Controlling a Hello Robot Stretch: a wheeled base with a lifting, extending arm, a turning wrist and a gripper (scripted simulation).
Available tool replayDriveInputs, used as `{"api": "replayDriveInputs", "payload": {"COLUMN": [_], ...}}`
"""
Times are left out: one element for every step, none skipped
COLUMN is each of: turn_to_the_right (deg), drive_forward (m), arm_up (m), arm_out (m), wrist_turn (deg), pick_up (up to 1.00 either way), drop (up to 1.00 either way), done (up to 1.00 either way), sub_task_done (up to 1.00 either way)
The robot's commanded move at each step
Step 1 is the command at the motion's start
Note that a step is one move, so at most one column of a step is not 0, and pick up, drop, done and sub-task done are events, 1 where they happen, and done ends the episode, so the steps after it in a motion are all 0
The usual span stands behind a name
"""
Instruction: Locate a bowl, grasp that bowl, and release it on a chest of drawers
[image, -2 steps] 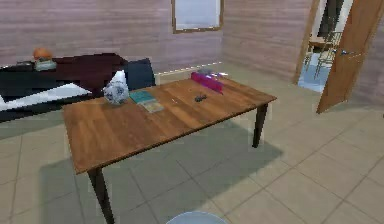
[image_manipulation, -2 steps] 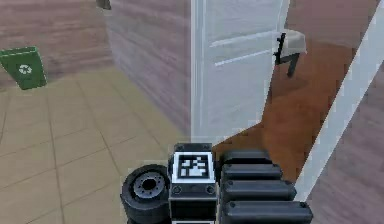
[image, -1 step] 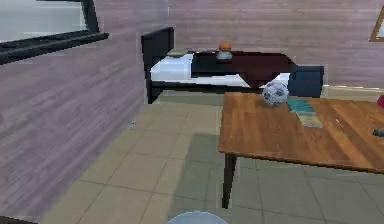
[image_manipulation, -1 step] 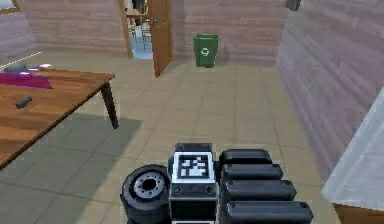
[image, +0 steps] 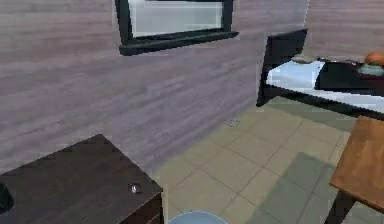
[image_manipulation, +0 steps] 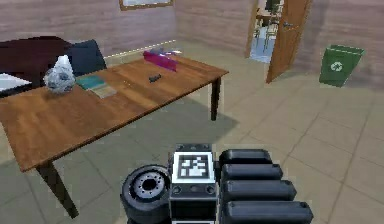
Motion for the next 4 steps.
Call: {"api": "replayDriveInputs", "payload": {"turn_to_the_right": [0.0,45.0,33.0,-45.0], "drive_forward": [0.4,0.0,0.0,0.0], "arm_up": [0.0,0.0,0.0,0.0], "arm_out": [0.0,0.0,0.0,0.0], "wrist_turn": [0.0,0.0,0.0,0.0], "pick_up": [0.0,0.0,0.0,0.0], "drop": [0.0,0.0,0.0,0.0], "done": [0.0,0.0,0.0,0.0], "sub_task_done": [0.0,0.0,0.0,0.0]}}
